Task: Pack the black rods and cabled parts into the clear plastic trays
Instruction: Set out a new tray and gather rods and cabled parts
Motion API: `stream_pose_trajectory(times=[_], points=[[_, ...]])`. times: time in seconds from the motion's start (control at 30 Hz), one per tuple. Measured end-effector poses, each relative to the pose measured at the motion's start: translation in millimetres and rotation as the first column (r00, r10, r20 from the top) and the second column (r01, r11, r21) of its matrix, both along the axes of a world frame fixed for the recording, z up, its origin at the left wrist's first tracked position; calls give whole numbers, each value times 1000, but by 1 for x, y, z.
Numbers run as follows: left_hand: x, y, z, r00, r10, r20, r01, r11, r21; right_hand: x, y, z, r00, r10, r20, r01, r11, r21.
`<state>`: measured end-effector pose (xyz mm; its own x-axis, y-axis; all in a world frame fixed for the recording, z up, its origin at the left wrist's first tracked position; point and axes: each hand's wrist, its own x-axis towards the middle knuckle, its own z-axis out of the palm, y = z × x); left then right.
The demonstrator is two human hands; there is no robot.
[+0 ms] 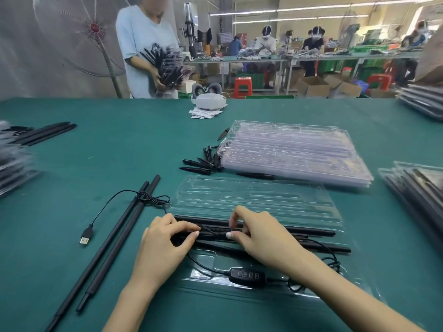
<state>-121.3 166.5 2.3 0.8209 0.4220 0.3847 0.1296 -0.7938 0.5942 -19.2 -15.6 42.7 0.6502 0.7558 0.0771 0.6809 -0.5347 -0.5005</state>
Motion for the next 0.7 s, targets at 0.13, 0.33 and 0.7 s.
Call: stream_pose_trajectory(times=[0.13, 0.33, 0.7], points=[[-2, -2, 4, 999, -38, -5, 38, 998, 54, -2, -2, -5, 973, 57, 222, -50, 998, -35], [-2, -4, 7, 998, -28, -57, 40, 977, 211, -7, -2, -11, 881, 256, 398, -147, 948, -284], [-7, -15, 14, 967, -153, -201, 239, 818, 524, 5, -24, -22, 916, 293, 275, -246, 950, -192]])
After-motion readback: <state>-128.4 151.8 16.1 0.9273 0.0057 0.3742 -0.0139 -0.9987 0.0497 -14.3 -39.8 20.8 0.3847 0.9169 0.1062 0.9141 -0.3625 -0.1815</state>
